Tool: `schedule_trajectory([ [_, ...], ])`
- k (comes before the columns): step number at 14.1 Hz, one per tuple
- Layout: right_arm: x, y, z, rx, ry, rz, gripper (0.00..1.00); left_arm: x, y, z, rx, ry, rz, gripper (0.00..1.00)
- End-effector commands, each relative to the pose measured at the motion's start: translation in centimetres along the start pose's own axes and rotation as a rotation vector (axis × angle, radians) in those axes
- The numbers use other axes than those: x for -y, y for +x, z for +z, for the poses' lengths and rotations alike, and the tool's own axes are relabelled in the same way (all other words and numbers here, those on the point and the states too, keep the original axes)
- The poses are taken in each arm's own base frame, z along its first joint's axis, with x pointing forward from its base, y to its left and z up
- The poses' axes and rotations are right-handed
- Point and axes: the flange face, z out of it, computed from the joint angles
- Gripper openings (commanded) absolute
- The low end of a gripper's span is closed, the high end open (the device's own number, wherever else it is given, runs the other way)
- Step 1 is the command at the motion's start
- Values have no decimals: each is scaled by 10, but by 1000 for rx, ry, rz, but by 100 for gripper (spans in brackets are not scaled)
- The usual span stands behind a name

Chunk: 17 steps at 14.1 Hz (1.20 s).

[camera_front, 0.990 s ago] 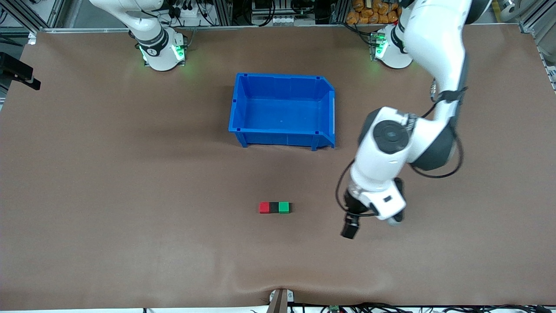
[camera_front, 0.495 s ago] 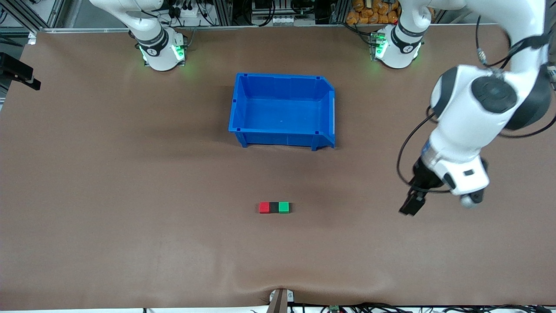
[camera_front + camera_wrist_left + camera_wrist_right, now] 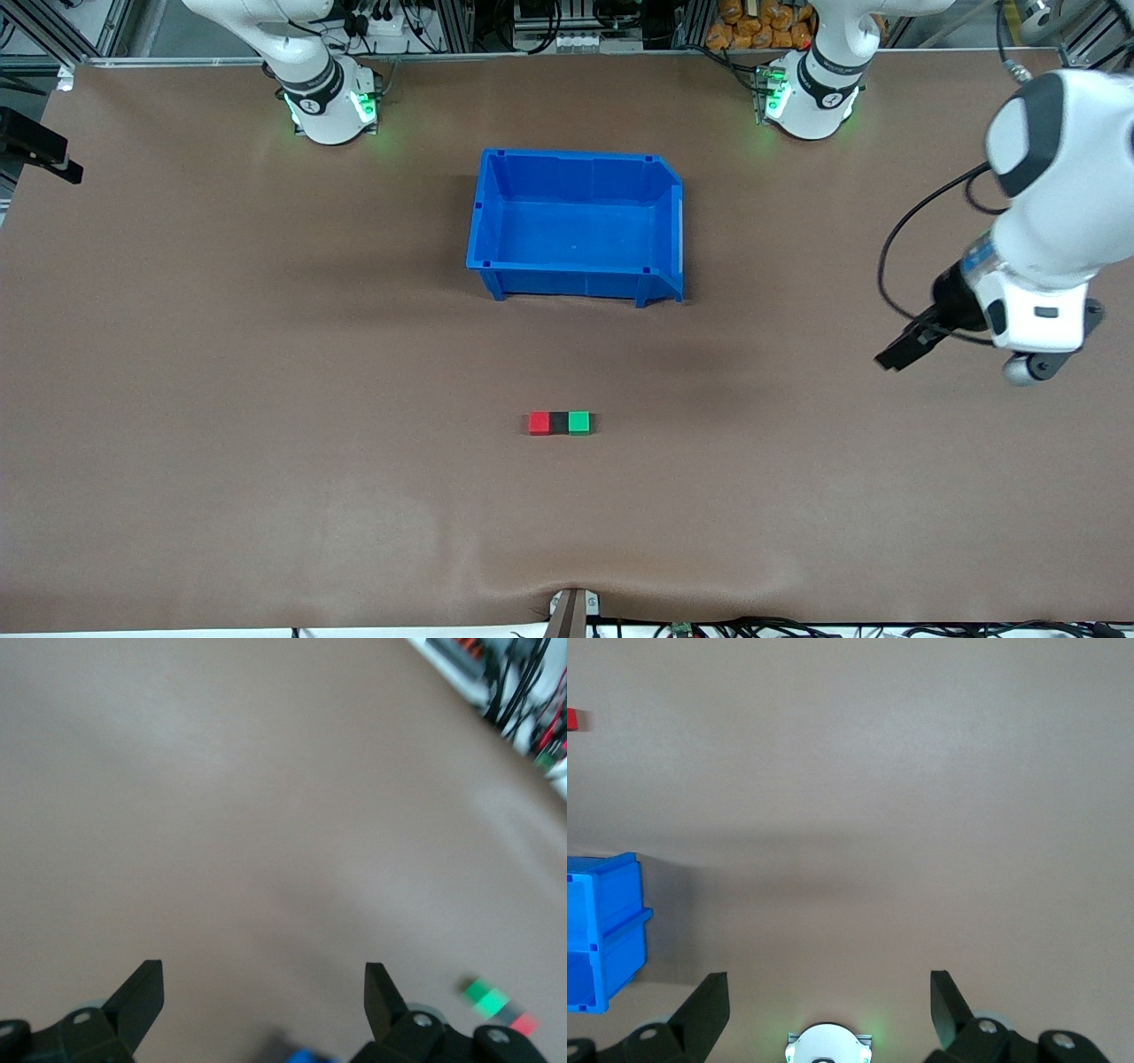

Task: Attach green and red cubes to black cube

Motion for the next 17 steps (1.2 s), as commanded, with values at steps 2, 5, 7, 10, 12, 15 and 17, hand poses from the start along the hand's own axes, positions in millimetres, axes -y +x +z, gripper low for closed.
schedule_trajectory([
  [2, -3, -8, -1, 2, -2, -8, 100, 39, -10, -24, 84, 42, 254, 100],
  [5, -1, -7, -1, -1, -3, -11, 100, 56, -21, -37, 150, 80, 440, 100],
  [7, -3, -7, -1, 0, -2, -8, 100, 63, -27, -47, 180, 88, 513, 100],
  [10, -4, -7, -2, -1, -2, -7, 100, 64, -30, -59, 180, 88, 537, 100],
  [12, -4, -7, -1, 0, -2, -7, 100, 65, -29, -65, 161, 102, 547, 100],
  [15, -4, -7, -1, 0, -2, -7, 100, 72, -32, -82, 123, 126, 654, 100],
  [17, -3, -7, -1, 0, -1, -8, 100, 87, -27, -90, 123, 124, 629, 100],
])
